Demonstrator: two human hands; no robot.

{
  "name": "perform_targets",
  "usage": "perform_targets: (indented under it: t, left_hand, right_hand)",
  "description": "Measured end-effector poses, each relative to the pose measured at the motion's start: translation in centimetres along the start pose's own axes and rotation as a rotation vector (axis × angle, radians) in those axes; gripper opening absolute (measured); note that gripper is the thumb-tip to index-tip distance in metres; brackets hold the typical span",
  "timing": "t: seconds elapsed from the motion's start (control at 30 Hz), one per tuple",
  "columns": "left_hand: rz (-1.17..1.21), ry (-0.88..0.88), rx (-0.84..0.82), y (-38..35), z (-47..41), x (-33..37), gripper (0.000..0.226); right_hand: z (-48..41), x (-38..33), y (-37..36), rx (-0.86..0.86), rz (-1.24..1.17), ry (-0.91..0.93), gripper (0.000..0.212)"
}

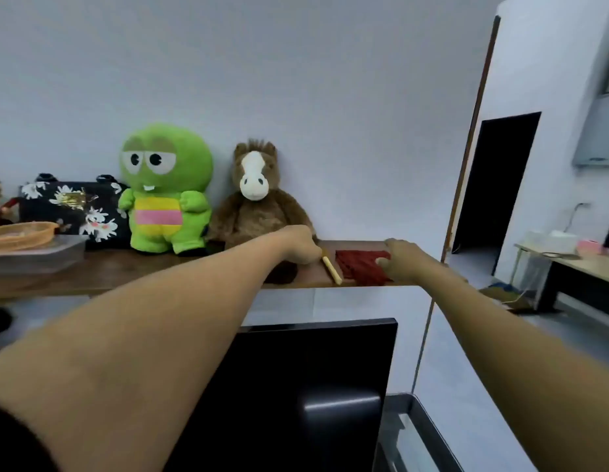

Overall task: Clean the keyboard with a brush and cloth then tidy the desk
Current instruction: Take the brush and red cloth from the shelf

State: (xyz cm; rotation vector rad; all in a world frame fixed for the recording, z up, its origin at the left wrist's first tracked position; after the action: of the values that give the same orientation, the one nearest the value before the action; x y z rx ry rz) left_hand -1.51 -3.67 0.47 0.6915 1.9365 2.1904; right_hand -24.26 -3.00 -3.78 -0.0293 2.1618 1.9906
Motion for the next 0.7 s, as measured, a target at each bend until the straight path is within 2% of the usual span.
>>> perform_targets:
  t: [0.07, 0.2, 0.33, 0.47, 0.6, 0.7]
  left_hand:
    - [-0.025, 0.017, -0.061, -1.0, -1.3, 0.7, 0.057]
    - [-0.135, 0.053, -0.102, -2.6, -4.8, 0.8, 0.06]
    - [-0.218, 0.037, -0.126, -3.9, -6.8, 2.1, 0.054]
    - [-0.282, 0.02, -0.261, -5.5, -7.8, 3.5, 0.052]
    - [-0.275, 0.047, -0.319, -6.0, -7.7, 4.0, 0.045]
    - [-0.296, 0.048, -0.263, -6.2, -7.4, 4.1, 0.04]
  right_hand:
    - [-0.6, 1.0, -1.0, 0.004, -0.071, 0.012, 0.038]
    - [-2.8, 2.8, -3.7, -0.026, -0.169, 0.001, 0.043]
    - [-4.3, 3.4, -5.3, -0.085, -0.128, -0.035, 0.057]
    - [-5.2, 3.7, -6.2, -0.152, -0.081, -0.03, 0.054]
    - [-5.9, 3.9, -6.0, -0.078, -0.176, -0.059, 0.046]
    - [-6.2, 4.1, -5.6, 0.022, -0.203, -0.093, 0.034]
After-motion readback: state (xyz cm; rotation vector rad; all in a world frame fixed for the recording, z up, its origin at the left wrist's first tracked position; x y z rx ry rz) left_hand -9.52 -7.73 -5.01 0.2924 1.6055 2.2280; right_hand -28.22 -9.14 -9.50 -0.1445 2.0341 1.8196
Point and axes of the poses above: each hand's wrist, its own z-axis away from the middle knuckle, its own y-axis out of the back of the hand, x = y × z, the point moved 4 cm from there along -z, towards the middle knuckle, and after that the axes turned 11 degrees about -x, right-handed, at the moved point
